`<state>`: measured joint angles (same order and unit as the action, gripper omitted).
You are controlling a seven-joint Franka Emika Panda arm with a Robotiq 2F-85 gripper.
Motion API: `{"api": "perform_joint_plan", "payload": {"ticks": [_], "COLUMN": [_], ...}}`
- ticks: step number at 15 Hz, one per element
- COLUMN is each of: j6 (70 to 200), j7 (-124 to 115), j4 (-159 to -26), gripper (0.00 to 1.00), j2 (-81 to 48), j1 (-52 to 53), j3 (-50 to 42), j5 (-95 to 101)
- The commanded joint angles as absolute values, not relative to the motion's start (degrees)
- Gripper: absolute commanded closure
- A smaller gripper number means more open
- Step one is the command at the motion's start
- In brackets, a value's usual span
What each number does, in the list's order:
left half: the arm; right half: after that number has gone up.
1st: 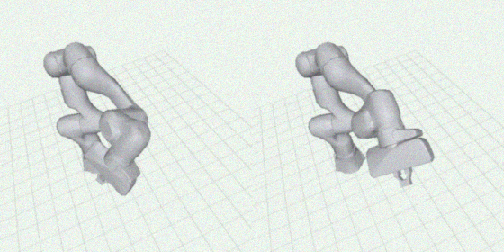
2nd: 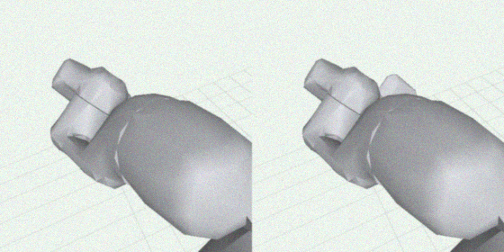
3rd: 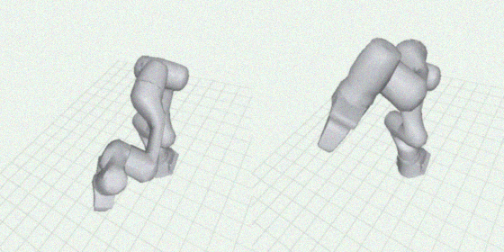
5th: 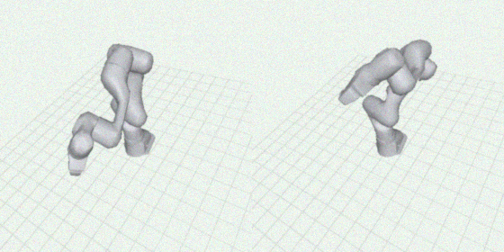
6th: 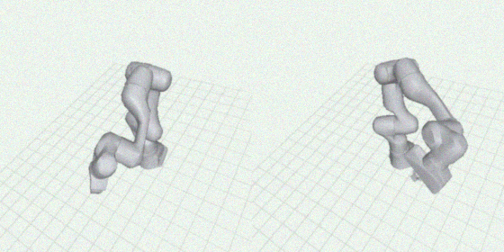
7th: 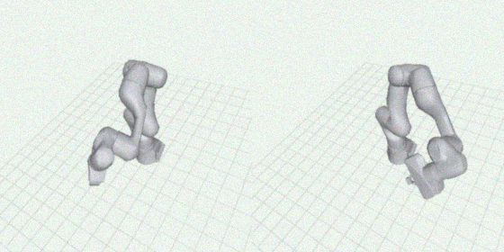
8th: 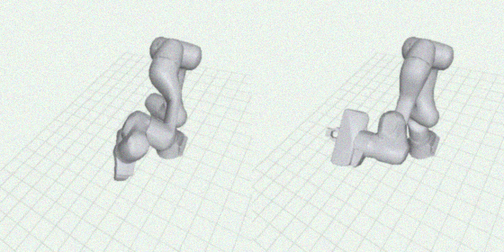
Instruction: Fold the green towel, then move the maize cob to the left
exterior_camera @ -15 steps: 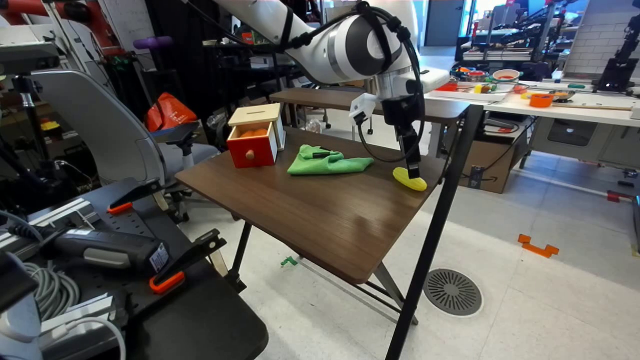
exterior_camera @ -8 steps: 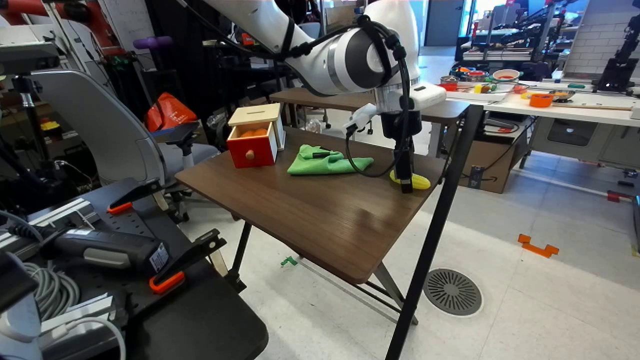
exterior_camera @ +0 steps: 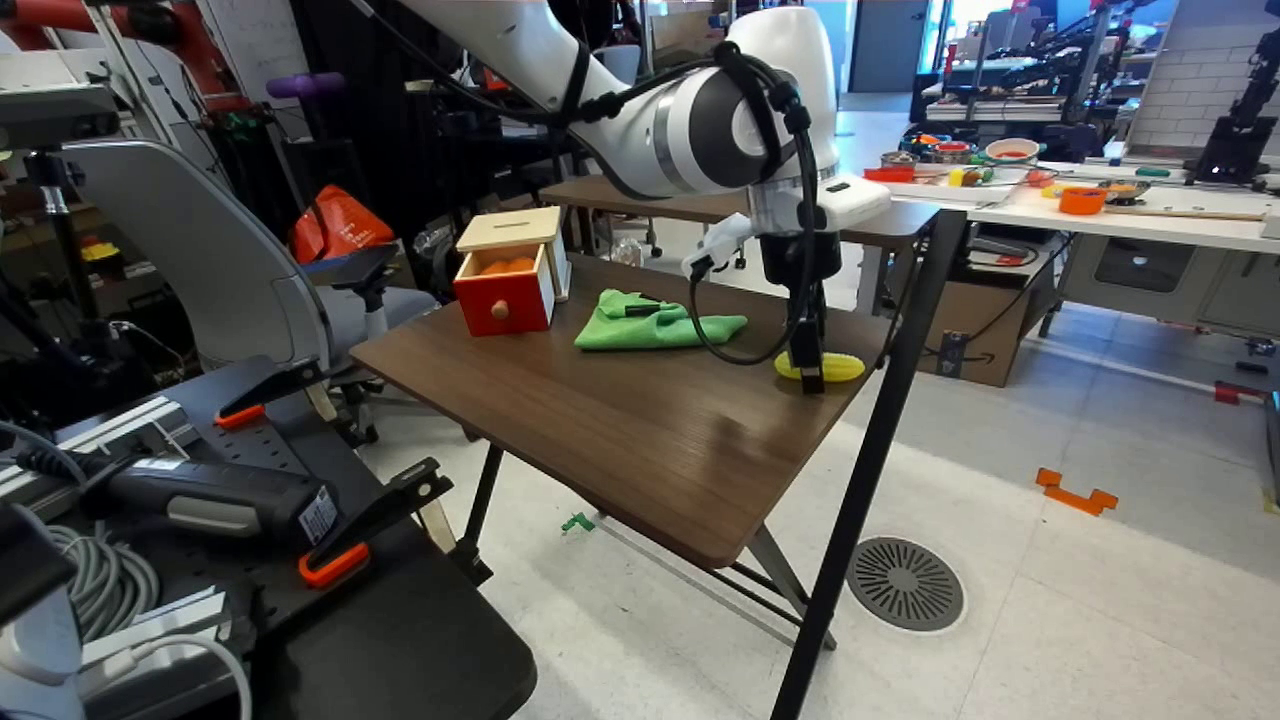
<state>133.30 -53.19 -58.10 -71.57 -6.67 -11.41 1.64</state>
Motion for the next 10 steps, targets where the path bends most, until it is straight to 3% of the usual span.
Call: {"api": "perform_joint_plan", "payload": {"ticks": [1,3,4,10], "j6": [136.01,137.0,137.55,141.94], "j7": [-50.42,-49.37,-48.85,-45.16], "j4": [-62.24,-65.41,-67.32,-83.12], "gripper": [0.73,0.88,0.91,0.93], "j2": [-68.69,-66.37,-65.06,-53.58], "j1": [-7.2,-6.98,-6.89,-3.96], "j3": [-9.96,-9.56,-9.31,-9.63], "j5": [1.18,1.15,1.1,-0.01]}}
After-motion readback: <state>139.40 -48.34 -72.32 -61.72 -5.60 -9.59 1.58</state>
